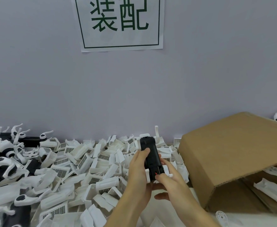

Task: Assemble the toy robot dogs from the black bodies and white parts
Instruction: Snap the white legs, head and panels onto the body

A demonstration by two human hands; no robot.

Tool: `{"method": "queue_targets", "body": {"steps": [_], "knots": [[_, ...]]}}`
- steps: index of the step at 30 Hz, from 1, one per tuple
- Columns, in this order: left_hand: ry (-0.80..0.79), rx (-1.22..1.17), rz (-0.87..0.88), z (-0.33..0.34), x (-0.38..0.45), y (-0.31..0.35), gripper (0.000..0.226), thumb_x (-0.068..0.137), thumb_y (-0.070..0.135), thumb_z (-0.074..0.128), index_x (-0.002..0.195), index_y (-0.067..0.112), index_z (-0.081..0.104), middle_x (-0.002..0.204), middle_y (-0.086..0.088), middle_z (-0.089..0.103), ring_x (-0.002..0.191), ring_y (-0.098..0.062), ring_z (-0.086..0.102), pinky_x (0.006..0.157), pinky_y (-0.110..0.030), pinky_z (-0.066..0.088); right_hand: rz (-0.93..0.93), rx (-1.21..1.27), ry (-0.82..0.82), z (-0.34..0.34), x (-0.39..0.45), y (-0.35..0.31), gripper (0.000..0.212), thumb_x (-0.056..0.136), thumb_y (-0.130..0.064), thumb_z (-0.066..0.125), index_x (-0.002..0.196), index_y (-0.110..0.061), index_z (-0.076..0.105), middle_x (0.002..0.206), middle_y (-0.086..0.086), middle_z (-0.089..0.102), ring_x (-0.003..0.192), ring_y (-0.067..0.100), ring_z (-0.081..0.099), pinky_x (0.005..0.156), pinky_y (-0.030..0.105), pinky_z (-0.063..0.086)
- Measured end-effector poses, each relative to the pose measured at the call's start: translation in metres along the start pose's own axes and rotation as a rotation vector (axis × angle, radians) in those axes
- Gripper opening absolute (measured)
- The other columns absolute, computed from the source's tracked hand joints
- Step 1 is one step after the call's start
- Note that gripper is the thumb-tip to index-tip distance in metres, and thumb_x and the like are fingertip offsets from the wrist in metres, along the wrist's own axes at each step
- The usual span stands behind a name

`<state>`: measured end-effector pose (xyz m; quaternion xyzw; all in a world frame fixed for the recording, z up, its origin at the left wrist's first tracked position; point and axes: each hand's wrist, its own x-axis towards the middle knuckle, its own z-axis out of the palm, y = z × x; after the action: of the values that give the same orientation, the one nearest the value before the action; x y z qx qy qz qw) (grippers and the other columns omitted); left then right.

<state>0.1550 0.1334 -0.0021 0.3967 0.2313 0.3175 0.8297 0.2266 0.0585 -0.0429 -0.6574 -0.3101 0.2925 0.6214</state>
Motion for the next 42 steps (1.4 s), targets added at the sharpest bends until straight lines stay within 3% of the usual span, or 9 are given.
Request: {"method": "queue_targets", "body": {"steps": [4, 7, 10, 17, 20, 26, 30, 35, 42], "knots": [[-0.001, 0.046, 0.016, -0.0012, 0.001, -0.0009, 0.023, 0.095, 0.028, 0.061, 0.106, 0.011, 0.071, 0.091, -0.009, 0.075, 0.077, -0.024, 0.069, 0.069, -0.04, 0.056, 0.008, -0.012, 0.015, 0.0014, -0.0023, -0.0023, 0.047, 0.1, -0.014, 0.05, 0.114, -0.059, 0.051, 0.088, -0.012, 0.076, 0.08, 0.011, 0.074, 0.064, 0.025, 0.052], [-0.016, 0.094, 0.015, -0.0022, -0.0001, -0.0007, 0.024, 0.094, 0.032, 0.061, 0.107, 0.015, 0.072, 0.095, -0.007, 0.076, 0.078, -0.022, 0.07, 0.06, -0.037, 0.058, -0.019, -0.016, 0.05, 0.0033, -0.0054, -0.0044, 0.044, 0.101, -0.017, 0.052, 0.115, -0.058, 0.05, 0.102, -0.008, 0.073, 0.095, 0.012, 0.071, 0.064, 0.016, 0.05], [-0.043, 0.121, 0.006, -0.0028, -0.0012, 0.0, 0.026, 0.094, 0.034, 0.06, 0.11, 0.017, 0.071, 0.096, -0.004, 0.076, 0.079, -0.02, 0.069, 0.065, -0.04, 0.059, -0.048, -0.027, 0.062, 0.0042, -0.0079, -0.0069, 0.042, 0.102, -0.014, 0.052, 0.111, -0.056, 0.051, 0.103, -0.007, 0.072, 0.088, 0.005, 0.07, 0.058, 0.01, 0.049], [-0.069, 0.106, -0.003, -0.0023, -0.0053, -0.0003, 0.028, 0.094, 0.034, 0.061, 0.112, 0.014, 0.069, 0.097, -0.011, 0.071, 0.074, -0.021, 0.069, 0.051, -0.03, 0.054, -0.047, -0.012, 0.065, 0.0038, -0.0083, -0.0066, 0.03, 0.101, -0.03, 0.055, 0.113, -0.058, 0.053, 0.097, -0.016, 0.074, 0.088, 0.008, 0.073, 0.063, 0.019, 0.051], [-0.056, 0.108, -0.009, -0.0017, -0.0053, -0.0011, 0.024, 0.094, 0.033, 0.061, 0.109, 0.016, 0.07, 0.098, -0.012, 0.071, 0.077, -0.024, 0.069, 0.05, -0.029, 0.053, -0.04, -0.026, 0.071, 0.0039, -0.0077, -0.0056, 0.033, 0.102, -0.027, 0.054, 0.112, -0.058, 0.051, 0.102, -0.012, 0.073, 0.088, 0.01, 0.073, 0.06, 0.018, 0.051], [-0.03, 0.064, -0.009, -0.0017, -0.0041, 0.0002, 0.018, 0.093, 0.03, 0.063, 0.098, 0.016, 0.073, 0.085, -0.008, 0.072, 0.06, -0.018, 0.07, 0.046, -0.028, 0.051, -0.037, -0.031, 0.045, 0.0034, -0.0069, -0.003, 0.039, 0.102, -0.022, 0.053, 0.116, -0.058, 0.049, 0.105, -0.005, 0.071, 0.085, 0.015, 0.073, 0.066, 0.026, 0.052], [-0.006, 0.009, 0.011, -0.001, -0.0007, -0.0003, 0.017, 0.093, 0.027, 0.064, 0.097, 0.013, 0.074, 0.087, -0.011, 0.076, 0.069, -0.021, 0.073, 0.053, -0.03, 0.055, -0.041, -0.056, 0.023, 0.0014, -0.0071, -0.0012, 0.043, 0.101, -0.016, 0.052, 0.119, -0.056, 0.05, 0.101, -0.004, 0.072, 0.079, 0.015, 0.073, 0.068, 0.03, 0.052], [-0.018, 0.051, -0.003, -0.0023, -0.0011, -0.0012, 0.016, 0.091, 0.029, 0.065, 0.09, 0.016, 0.074, 0.086, -0.009, 0.075, 0.067, -0.021, 0.071, 0.046, -0.028, 0.051, -0.047, -0.085, 0.029, 0.0019, -0.0077, -0.0018, 0.045, 0.101, -0.017, 0.05, 0.117, -0.059, 0.047, 0.102, -0.006, 0.072, 0.078, 0.012, 0.073, 0.067, 0.027, 0.055], [-0.056, 0.096, 0.007, -0.0028, -0.0033, -0.0016, 0.031, 0.093, 0.032, 0.062, 0.112, 0.008, 0.068, 0.094, -0.014, 0.068, 0.07, -0.025, 0.064, 0.043, -0.025, 0.047, -0.051, -0.097, 0.03, 0.0004, -0.006, 0.0001, 0.04, 0.103, -0.023, 0.052, 0.113, -0.061, 0.045, 0.088, -0.016, 0.074, 0.077, 0.014, 0.073, 0.064, 0.024, 0.056]]}}
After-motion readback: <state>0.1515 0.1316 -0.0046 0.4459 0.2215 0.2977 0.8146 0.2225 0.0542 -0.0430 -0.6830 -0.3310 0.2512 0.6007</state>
